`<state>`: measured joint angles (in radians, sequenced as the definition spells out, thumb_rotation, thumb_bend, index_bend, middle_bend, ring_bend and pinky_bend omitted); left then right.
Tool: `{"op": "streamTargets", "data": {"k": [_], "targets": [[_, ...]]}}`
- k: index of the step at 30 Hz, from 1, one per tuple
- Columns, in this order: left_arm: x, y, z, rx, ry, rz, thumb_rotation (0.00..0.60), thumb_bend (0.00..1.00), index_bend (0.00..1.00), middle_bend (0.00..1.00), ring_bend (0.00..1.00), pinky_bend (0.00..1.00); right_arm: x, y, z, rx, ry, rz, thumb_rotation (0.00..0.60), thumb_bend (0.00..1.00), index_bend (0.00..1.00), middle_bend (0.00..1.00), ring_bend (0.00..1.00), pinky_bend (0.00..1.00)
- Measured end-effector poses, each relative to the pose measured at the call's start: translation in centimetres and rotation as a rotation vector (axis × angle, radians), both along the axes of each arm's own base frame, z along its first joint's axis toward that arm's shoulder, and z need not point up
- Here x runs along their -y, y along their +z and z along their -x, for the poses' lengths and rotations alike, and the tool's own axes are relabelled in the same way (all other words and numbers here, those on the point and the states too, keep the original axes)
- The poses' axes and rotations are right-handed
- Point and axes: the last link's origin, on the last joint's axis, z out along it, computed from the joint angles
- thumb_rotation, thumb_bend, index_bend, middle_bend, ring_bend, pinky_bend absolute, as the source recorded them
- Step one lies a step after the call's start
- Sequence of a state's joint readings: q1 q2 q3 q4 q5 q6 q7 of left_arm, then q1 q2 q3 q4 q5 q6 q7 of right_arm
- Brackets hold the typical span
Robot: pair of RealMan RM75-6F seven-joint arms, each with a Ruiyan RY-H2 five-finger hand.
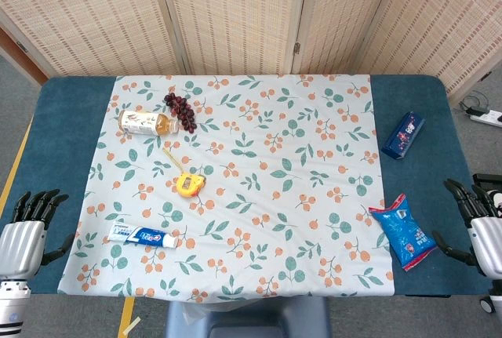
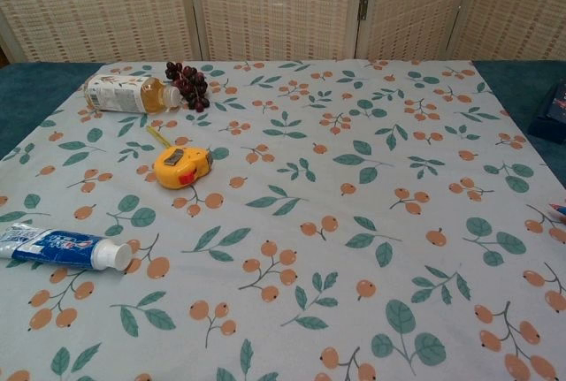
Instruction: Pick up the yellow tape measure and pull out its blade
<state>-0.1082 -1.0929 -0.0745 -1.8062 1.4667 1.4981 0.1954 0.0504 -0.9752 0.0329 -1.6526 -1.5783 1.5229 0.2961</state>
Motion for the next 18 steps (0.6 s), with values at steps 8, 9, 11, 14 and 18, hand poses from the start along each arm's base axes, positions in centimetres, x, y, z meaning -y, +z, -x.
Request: {"op": "streamTargets", "data": {"k": [8, 9, 11, 14, 18], "targets": [[0.0, 0.0, 0.1, 0.000, -0.008, -0.004, 0.600, 0.36, 0.22, 0.17, 0.13, 0.00, 0.0, 0.0, -0.1, -0.001, -0.001, -0.004, 0.600, 0.37, 0.04, 0.11, 0.15, 0.01], [0.0, 0.0, 0.1, 0.000, -0.009, -0.004, 0.600, 0.36, 0.22, 0.17, 0.13, 0.00, 0.0, 0.0, -0.2, -0.001, 0.001, -0.002, 0.600, 0.37, 0.04, 0.11, 0.15, 0.01], [0.0, 0.0, 0.1, 0.003, -0.010, -0.004, 0.600, 0.36, 0.22, 0.17, 0.13, 0.00, -0.1, 0.1, -0.3, 0.001, 0.004, 0.000, 0.600, 0.37, 0.04, 0.11, 0.15, 0.01], [-0.3, 0.0, 0.1, 0.010, -0.014, -0.001, 0.600, 0.36, 0.22, 0.17, 0.13, 0.00, -0.2, 0.3, -0.3, 0.003, 0.005, 0.006, 0.600, 0.37, 0.04, 0.11, 0.15, 0.01], [-1.2, -0.1, -0.3, 0.025, -0.038, 0.011, 0.600, 0.36, 0.22, 0.17, 0.13, 0.00, -0.2, 0.4, -0.4, 0.001, 0.006, 0.009, 0.600, 0.37, 0.04, 0.11, 0.15, 0.01]]}}
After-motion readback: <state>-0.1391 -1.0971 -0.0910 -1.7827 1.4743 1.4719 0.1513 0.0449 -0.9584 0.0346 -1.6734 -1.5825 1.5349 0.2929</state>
